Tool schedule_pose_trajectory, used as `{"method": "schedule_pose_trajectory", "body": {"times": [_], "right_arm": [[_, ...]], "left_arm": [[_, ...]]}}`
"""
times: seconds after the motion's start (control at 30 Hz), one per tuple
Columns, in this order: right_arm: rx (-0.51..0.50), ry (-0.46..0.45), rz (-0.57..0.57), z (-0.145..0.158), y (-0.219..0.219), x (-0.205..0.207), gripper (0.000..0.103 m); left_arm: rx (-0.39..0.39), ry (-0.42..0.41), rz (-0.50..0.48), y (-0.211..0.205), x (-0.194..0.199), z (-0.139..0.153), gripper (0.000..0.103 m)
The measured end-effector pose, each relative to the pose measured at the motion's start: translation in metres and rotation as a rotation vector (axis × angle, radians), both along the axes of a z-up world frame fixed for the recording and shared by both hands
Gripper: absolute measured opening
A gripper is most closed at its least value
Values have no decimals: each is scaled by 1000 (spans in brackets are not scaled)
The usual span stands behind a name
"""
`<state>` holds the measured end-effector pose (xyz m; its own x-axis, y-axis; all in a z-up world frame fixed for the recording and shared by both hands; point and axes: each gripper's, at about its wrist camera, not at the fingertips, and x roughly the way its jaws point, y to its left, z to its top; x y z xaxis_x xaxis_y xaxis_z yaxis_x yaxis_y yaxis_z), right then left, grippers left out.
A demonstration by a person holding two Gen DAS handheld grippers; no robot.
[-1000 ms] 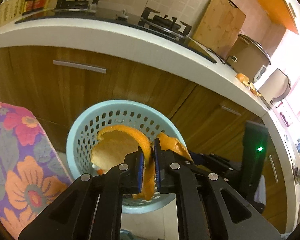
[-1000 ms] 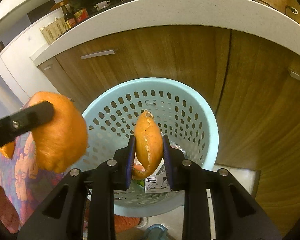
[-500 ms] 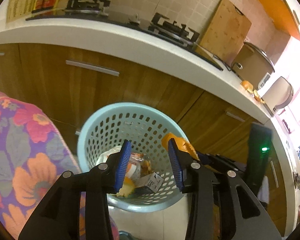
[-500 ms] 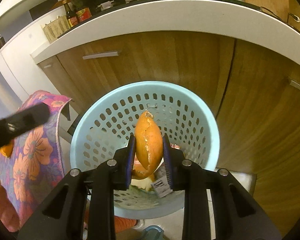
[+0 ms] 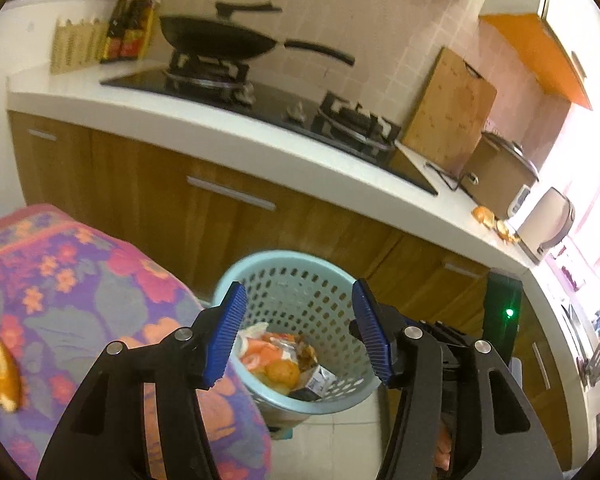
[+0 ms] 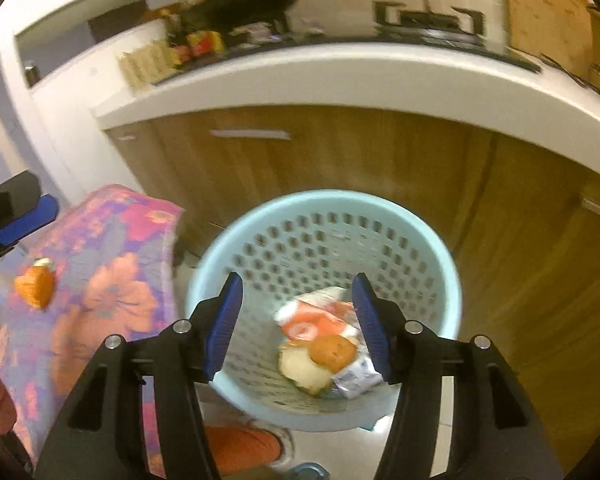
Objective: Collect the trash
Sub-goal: 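Move both open tools back over the table toward the remaining peel and green scrap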
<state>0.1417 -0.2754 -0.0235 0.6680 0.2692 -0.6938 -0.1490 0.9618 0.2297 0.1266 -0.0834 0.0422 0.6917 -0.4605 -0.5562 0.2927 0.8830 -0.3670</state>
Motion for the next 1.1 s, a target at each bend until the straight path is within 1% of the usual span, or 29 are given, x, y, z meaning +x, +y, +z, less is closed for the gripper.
{"method": "schedule_pose_trajectory", "body": {"times": [0.1, 0.2, 0.33, 0.43, 0.47, 0.53, 0.57, 0.6, 0.7, 0.77, 0.83, 0.9, 1.0, 1.1], "right_arm": [[6, -44, 57, 14, 25, -6, 53], [27, -77, 143, 26, 58, -11, 53], [11, -113, 265, 36, 113, -23, 58], [11, -123, 384, 42, 164, -32, 60], [9, -127, 408, 43, 177, -36, 62], [6, -136, 464, 47, 207, -42, 66], [6, -137, 482, 48, 219, -43, 72], [7, -134, 500, 48, 230, -44, 74], [4, -126, 547, 46, 266, -45, 75], [-1, -128, 569, 41, 290, -43, 76], [2, -109, 577, 34, 306, -39, 77], [0, -99, 575, 26, 323, -34, 80], [1, -86, 562, 15, 336, -26, 86], [-5, -59, 548, 4, 344, -16, 87]], "left_arm": [[-2, -45, 43, 24, -13, 16, 58], [13, -83, 101, 56, -26, 30, 58], [21, -99, 173, 104, -40, 40, 61], [23, -94, 254, 146, -49, 38, 61], [24, -92, 276, 159, -51, 37, 61], [51, -77, 340, 189, -54, 31, 61], [56, -64, 368, 202, -53, 27, 61], [49, -45, 402, 220, -53, 21, 61], [44, -5, 476, 260, -52, 4, 61], [29, 36, 505, 284, -48, -12, 60], [16, 69, 522, 298, -44, -27, 60], [-6, 96, 525, 308, -39, -40, 60], [-44, 127, 536, 319, -31, -57, 60], [-51, 166, 552, 326, -22, -73, 60]]}}
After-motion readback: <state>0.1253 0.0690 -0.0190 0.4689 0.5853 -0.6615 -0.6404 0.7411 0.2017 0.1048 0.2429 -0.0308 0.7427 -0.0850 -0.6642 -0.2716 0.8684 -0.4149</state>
